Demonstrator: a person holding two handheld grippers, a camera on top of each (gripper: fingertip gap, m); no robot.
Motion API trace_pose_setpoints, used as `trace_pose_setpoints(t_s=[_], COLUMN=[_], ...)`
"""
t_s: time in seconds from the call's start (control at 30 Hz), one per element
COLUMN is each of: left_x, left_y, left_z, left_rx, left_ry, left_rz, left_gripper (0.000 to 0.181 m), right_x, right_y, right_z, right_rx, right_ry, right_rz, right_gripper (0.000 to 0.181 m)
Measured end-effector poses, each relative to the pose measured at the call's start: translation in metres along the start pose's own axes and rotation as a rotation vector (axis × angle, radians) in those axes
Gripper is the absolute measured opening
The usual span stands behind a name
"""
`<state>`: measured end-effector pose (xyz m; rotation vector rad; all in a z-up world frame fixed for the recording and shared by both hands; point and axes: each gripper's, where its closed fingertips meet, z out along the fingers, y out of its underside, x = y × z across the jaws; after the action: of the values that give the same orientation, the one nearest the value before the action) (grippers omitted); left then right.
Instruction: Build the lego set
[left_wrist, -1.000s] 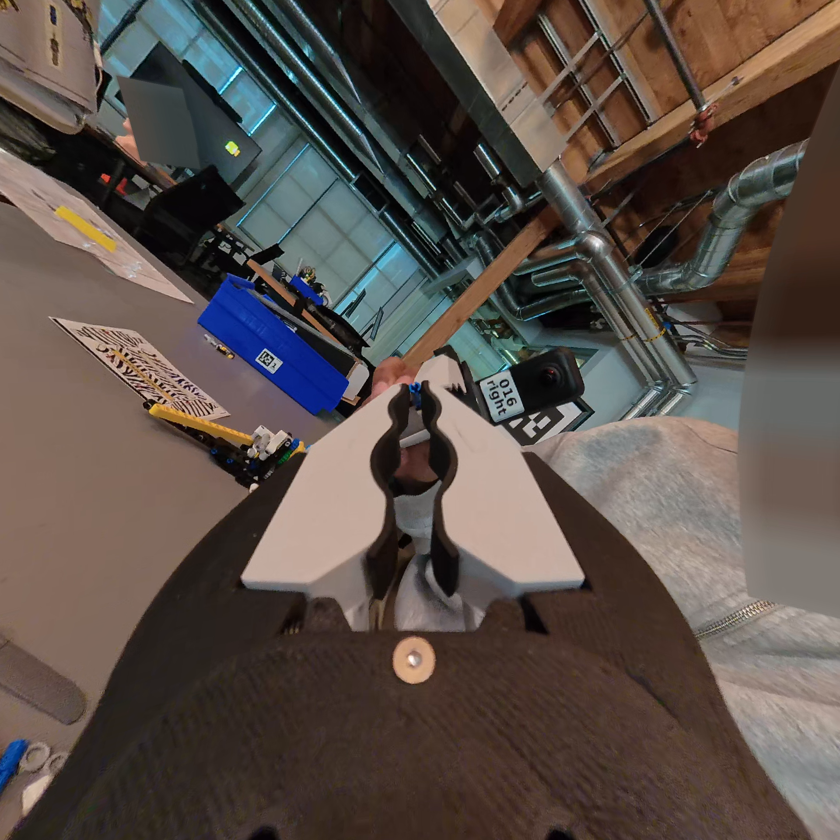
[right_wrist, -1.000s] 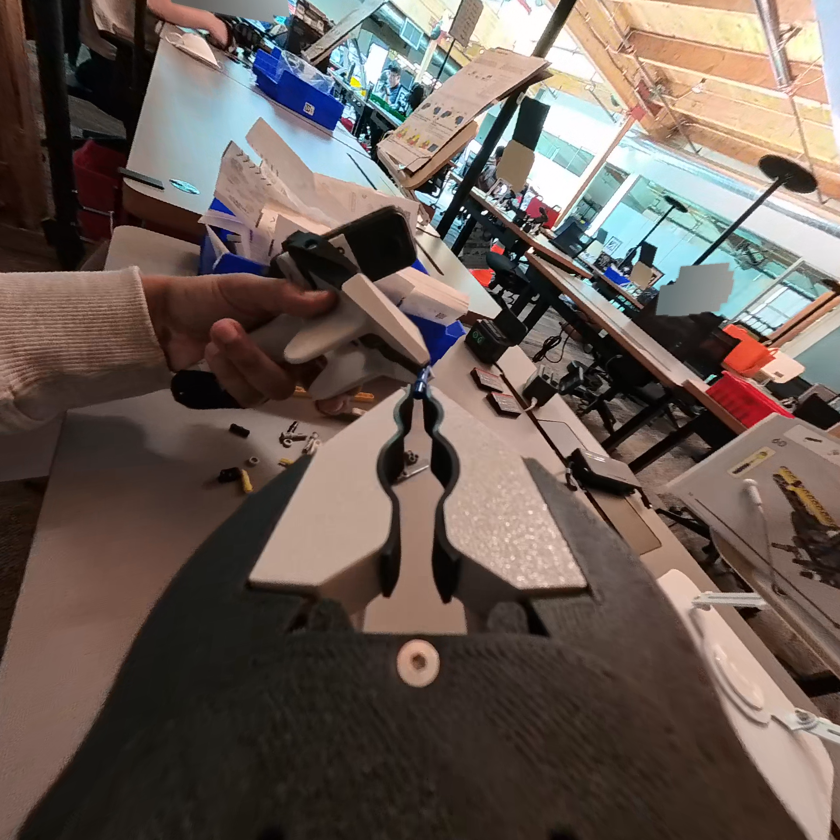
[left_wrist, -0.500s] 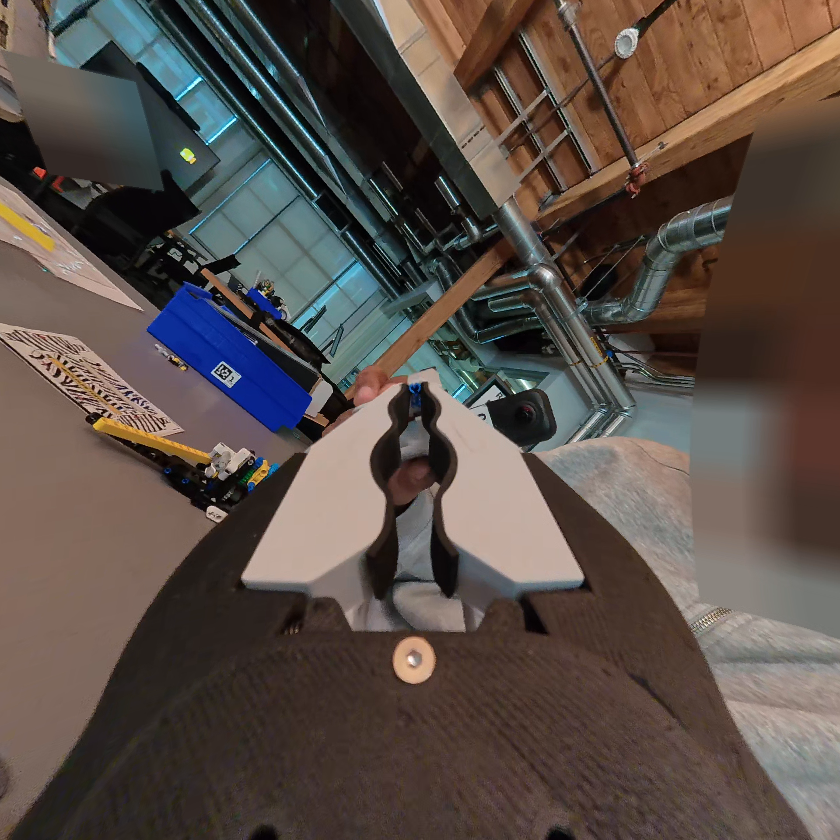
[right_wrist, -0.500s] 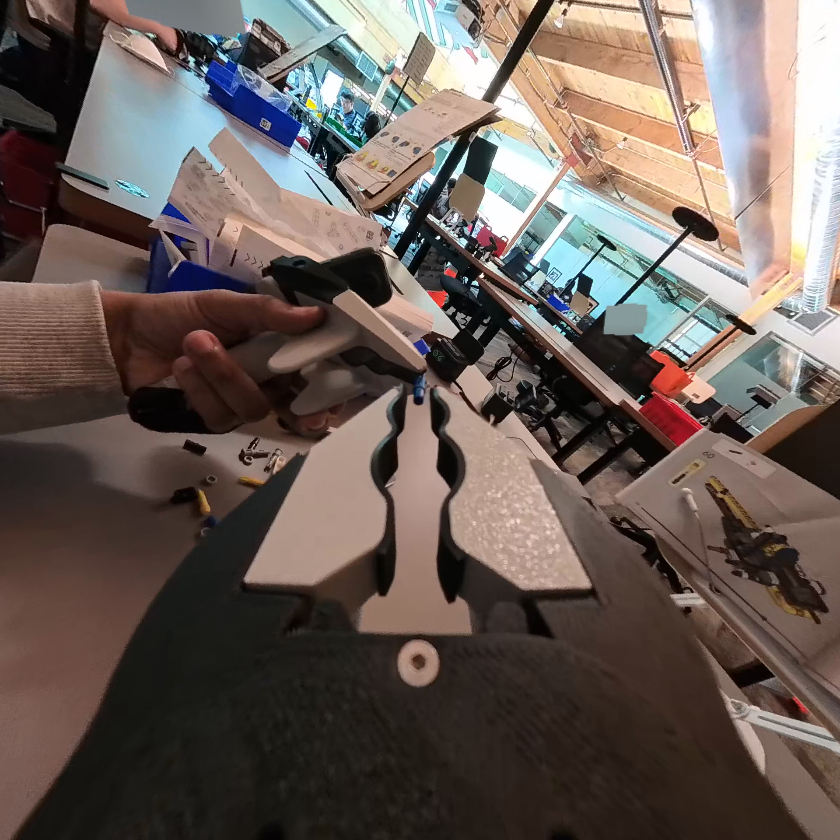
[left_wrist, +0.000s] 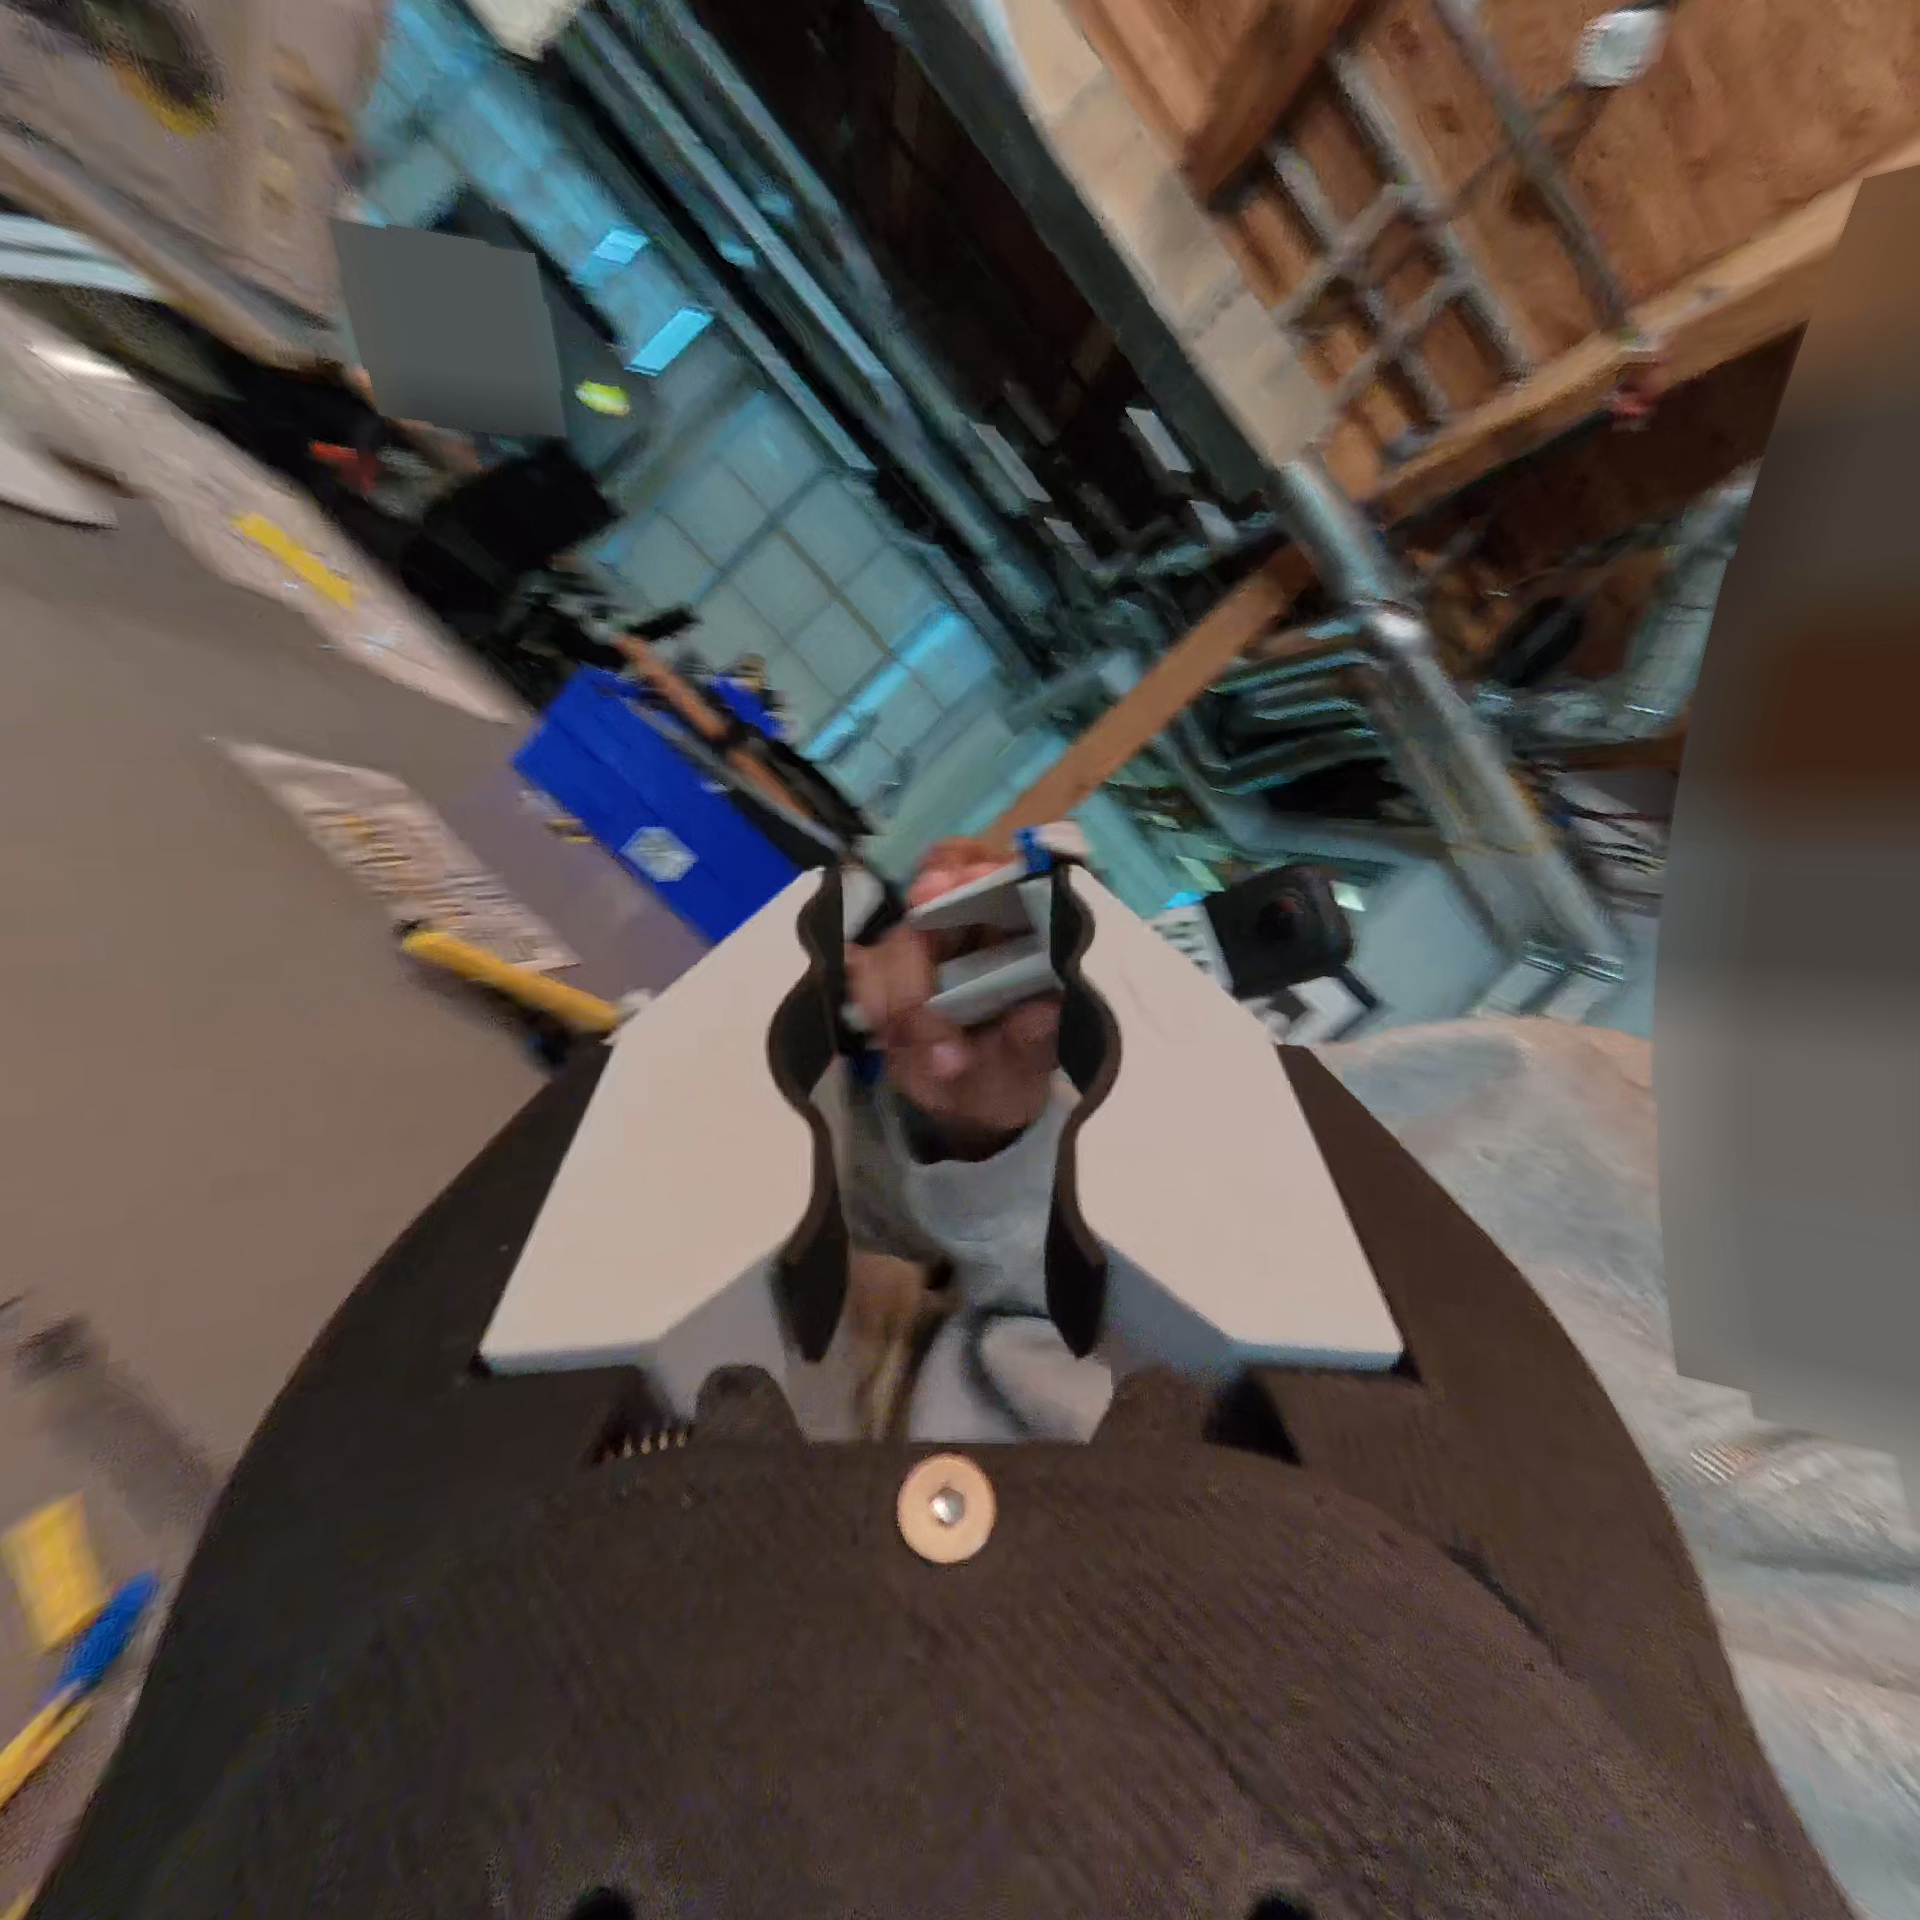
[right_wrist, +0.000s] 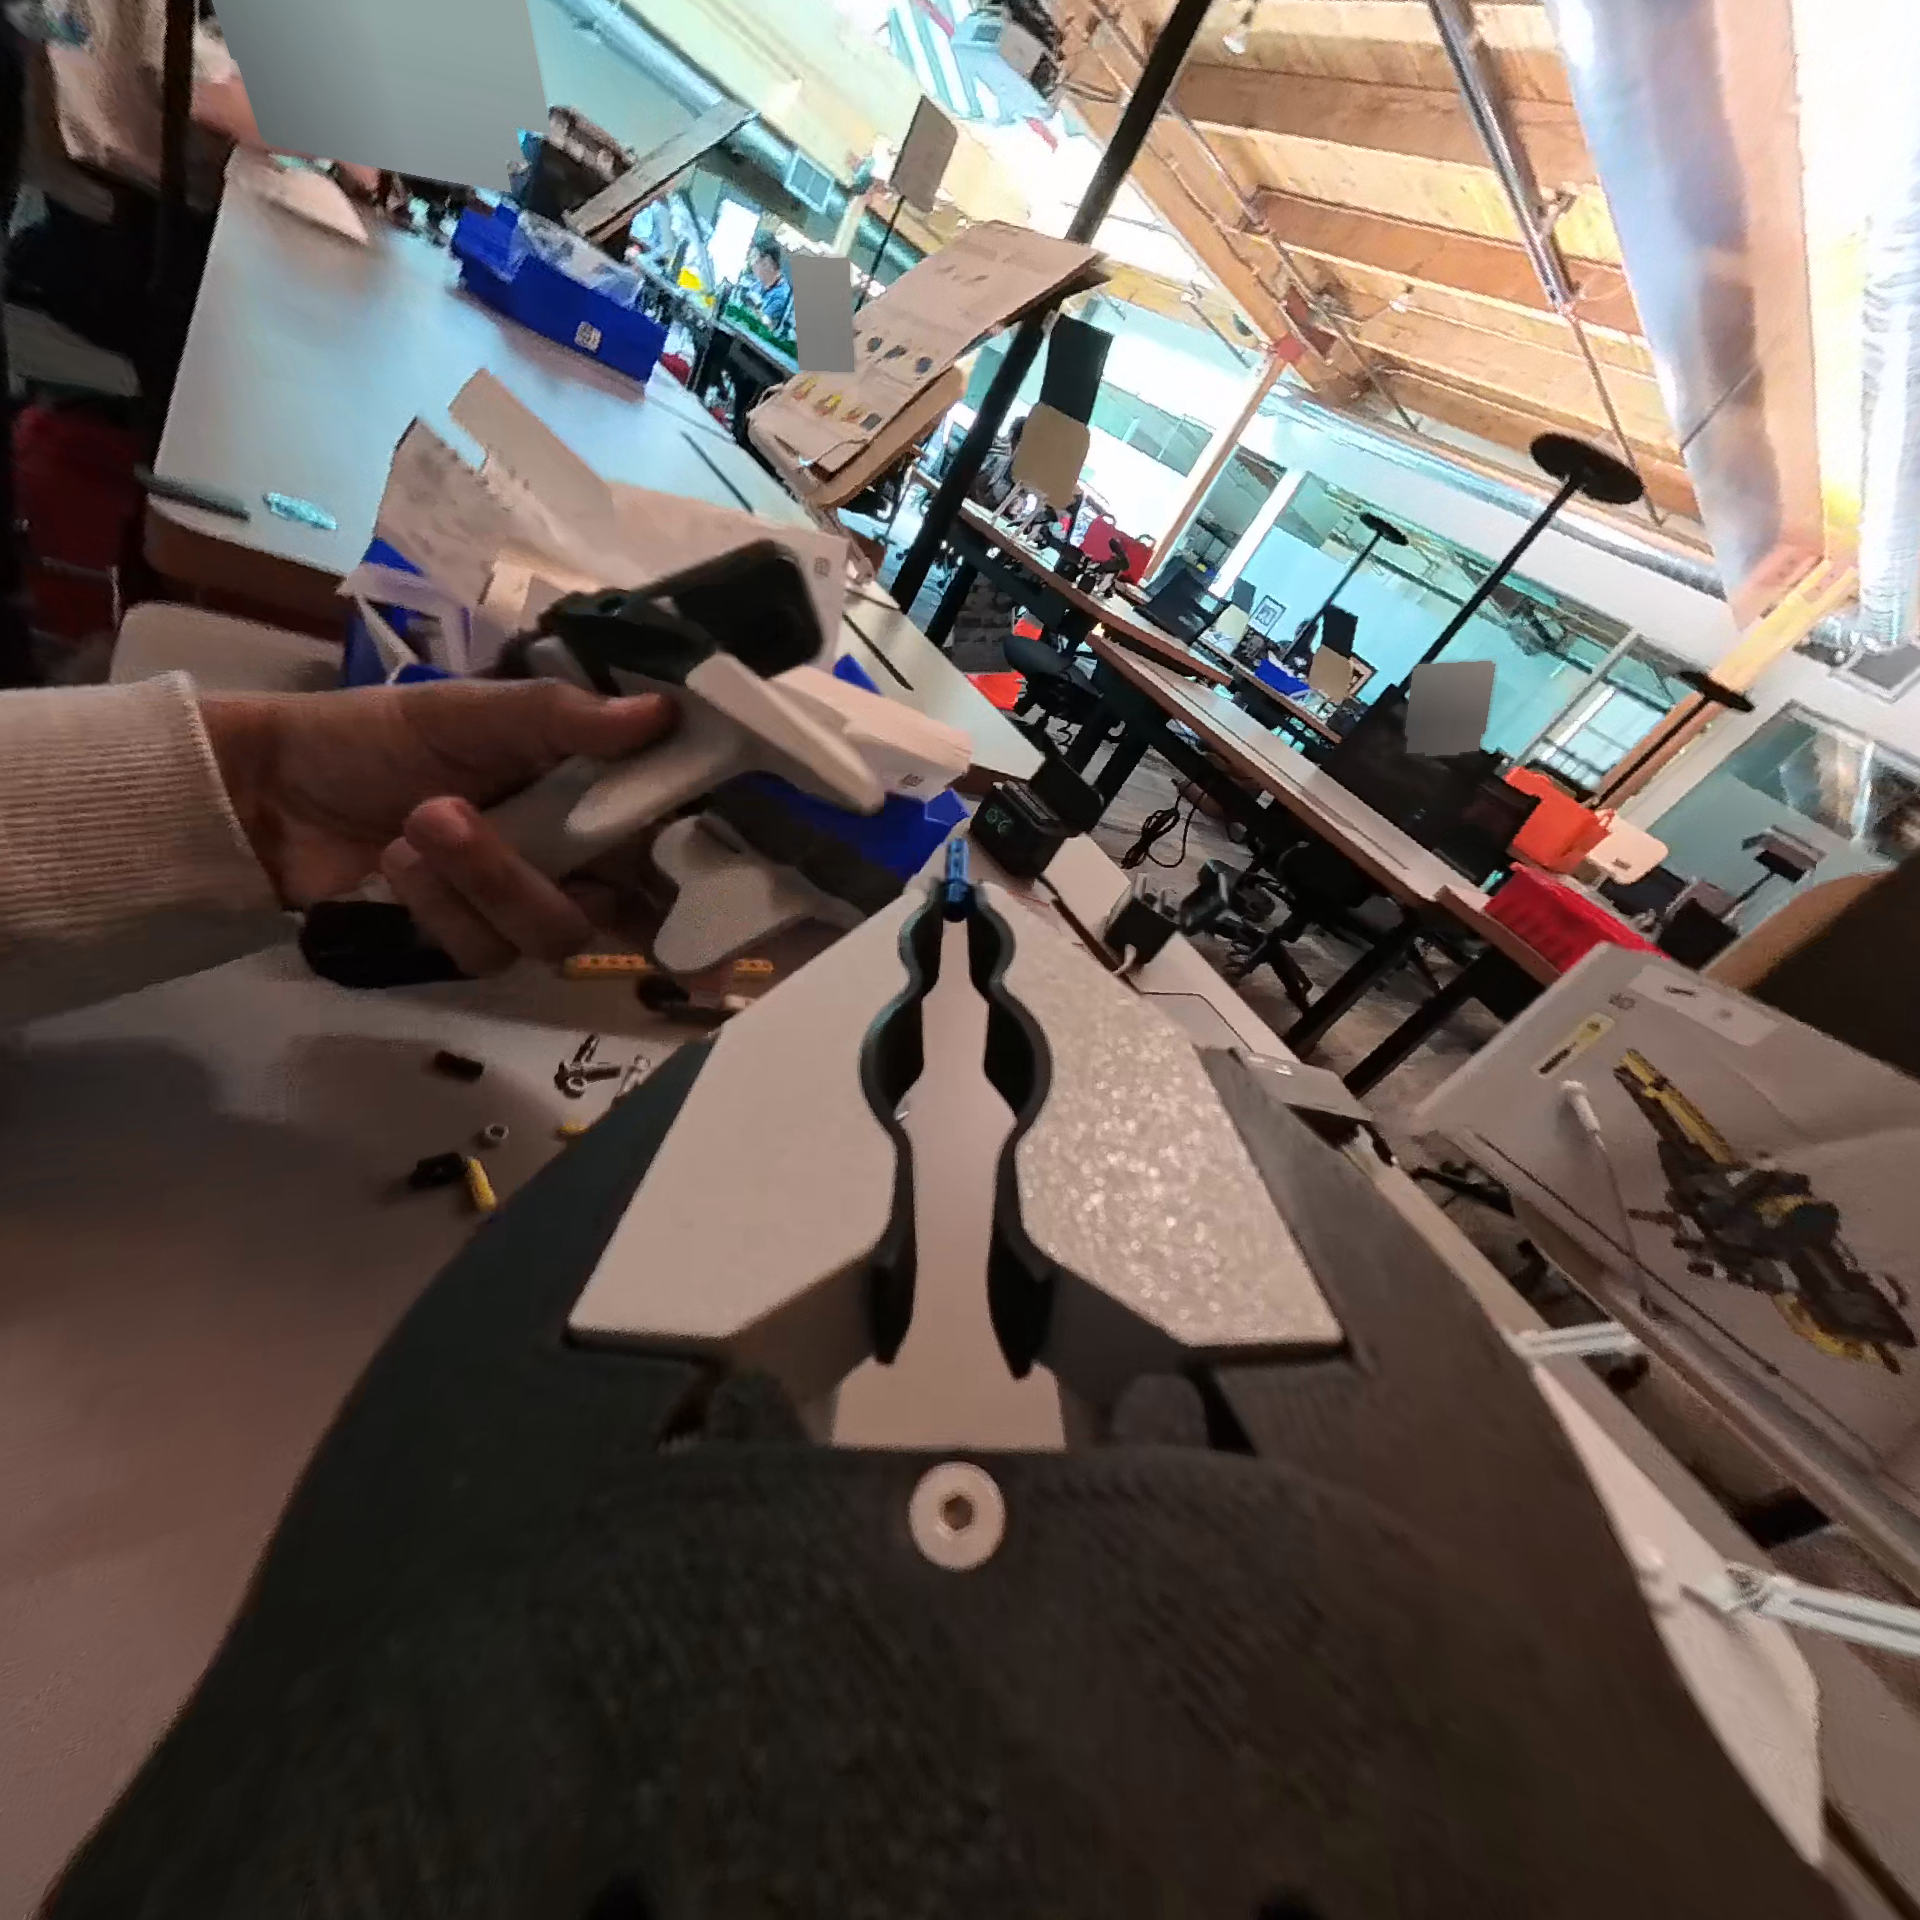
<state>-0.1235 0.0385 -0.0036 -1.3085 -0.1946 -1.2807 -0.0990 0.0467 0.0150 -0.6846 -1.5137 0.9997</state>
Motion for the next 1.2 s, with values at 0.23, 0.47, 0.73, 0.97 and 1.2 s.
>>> trace_pose_setpoints(t_s=[0.23, 0.47, 0.73, 0.97, 1.2], left_x=[-0.108, -0.146, -0.153, -0.137, -0.084], left_y=[0.017, 0.062, 0.063, 0.046, 0.044], left_z=[-0.096, -0.116, -0.112, -0.082, -0.002], left_rx=[-0.266, -0.604, -0.641, -0.614, -0.456], left_ry=[-1.053, -1.302, -1.319, -1.085, -0.667], left_rz=[0.125, 0.128, 0.182, 0.52, 0.8], left_gripper=[0.028, 0.024, 0.007, 0.008, 0.006], right_x=[0.02, 0.019, 0.025, 0.024, 0.001], right_y=[0.012, 0.02, 0.025, 0.026, 0.042], right_z=[-0.012, -0.015, -0.017, -0.017, -0.026], right_rx=[-0.013, -0.031, -0.024, -0.042, -0.235], right_ry=[0.008, 0.004, 0.011, -0.033, -0.236], right_rz=[0.152, 0.151, 0.179, 0.216, 0.218], right_gripper=[0.002, 0.002, 0.002, 0.002, 0.003])
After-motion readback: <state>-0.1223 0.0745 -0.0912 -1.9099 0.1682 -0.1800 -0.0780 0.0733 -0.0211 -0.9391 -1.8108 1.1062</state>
